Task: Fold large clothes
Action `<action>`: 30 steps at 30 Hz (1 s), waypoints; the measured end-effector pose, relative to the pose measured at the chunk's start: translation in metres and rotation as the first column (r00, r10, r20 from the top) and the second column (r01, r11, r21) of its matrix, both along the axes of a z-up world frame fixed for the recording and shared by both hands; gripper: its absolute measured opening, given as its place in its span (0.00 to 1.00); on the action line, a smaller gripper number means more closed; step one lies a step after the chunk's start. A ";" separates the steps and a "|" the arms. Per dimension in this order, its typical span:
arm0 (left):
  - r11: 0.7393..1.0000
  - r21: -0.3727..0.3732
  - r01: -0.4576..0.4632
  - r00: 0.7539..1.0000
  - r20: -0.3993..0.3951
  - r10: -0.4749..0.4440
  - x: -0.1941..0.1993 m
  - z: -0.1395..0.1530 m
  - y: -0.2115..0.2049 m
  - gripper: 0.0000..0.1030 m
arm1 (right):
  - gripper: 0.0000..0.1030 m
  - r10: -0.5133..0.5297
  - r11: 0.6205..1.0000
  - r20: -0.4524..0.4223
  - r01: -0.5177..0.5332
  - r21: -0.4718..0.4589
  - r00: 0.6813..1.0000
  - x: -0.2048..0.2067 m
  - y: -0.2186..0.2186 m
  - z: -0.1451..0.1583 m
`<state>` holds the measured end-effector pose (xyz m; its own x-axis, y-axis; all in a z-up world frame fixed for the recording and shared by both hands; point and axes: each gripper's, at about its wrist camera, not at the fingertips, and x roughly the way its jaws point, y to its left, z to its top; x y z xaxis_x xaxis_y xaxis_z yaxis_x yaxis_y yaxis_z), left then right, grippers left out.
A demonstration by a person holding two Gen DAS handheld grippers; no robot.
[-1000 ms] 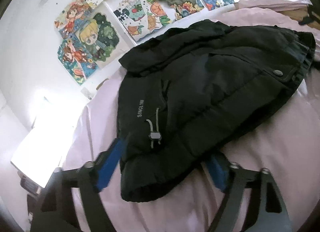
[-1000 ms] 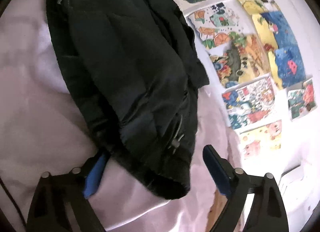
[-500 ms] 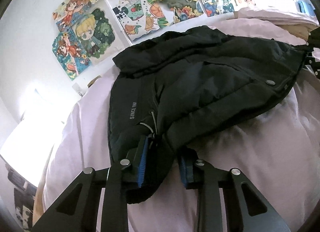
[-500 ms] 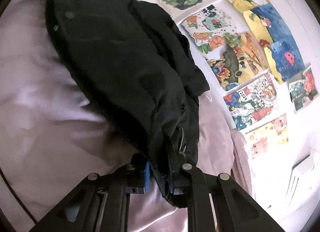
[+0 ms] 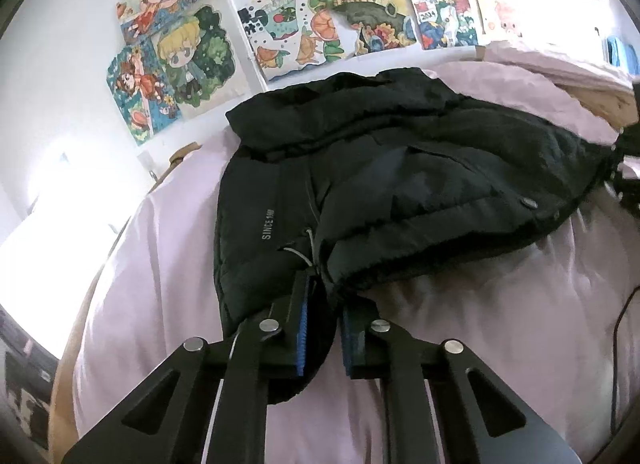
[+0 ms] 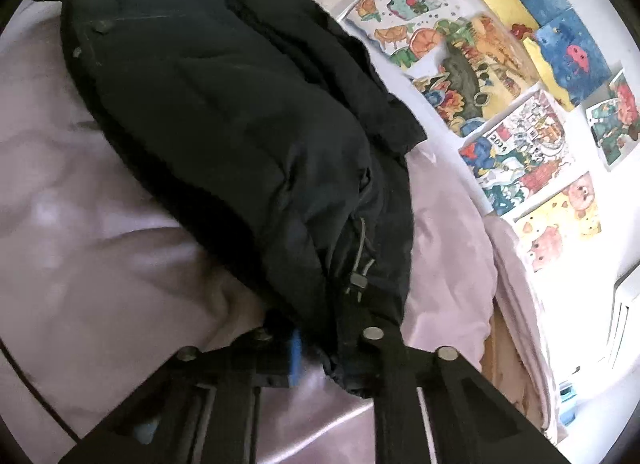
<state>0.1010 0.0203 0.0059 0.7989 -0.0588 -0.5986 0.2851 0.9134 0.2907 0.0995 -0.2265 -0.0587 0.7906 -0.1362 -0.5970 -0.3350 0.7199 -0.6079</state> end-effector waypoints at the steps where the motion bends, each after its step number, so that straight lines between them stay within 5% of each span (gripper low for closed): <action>1: 1.000 0.000 -0.002 1.000 0.000 0.002 -0.001 0.000 0.000 0.09 | 0.09 0.000 1.000 0.006 0.000 0.002 1.000 -0.003 0.000 0.002; 3: 1.000 -0.023 -0.001 1.000 -0.003 0.001 -0.004 0.001 0.003 0.02 | 0.07 0.005 1.000 0.025 -0.005 0.002 1.000 -0.012 -0.001 0.010; 17: 0.996 -0.080 0.034 0.998 0.063 -0.029 -0.030 0.010 0.025 0.02 | 0.05 -0.018 1.000 0.080 0.017 0.008 0.997 -0.045 0.008 0.034; 23: 0.991 -0.111 0.075 0.981 0.189 -0.053 -0.057 0.027 0.031 0.02 | 0.05 -0.098 0.991 0.127 0.085 0.106 0.987 -0.066 0.008 0.045; 30: 0.980 -0.166 0.109 0.974 0.216 -0.072 -0.094 0.052 0.050 0.02 | 0.05 -0.179 0.962 0.173 0.135 0.238 0.968 -0.113 0.008 0.084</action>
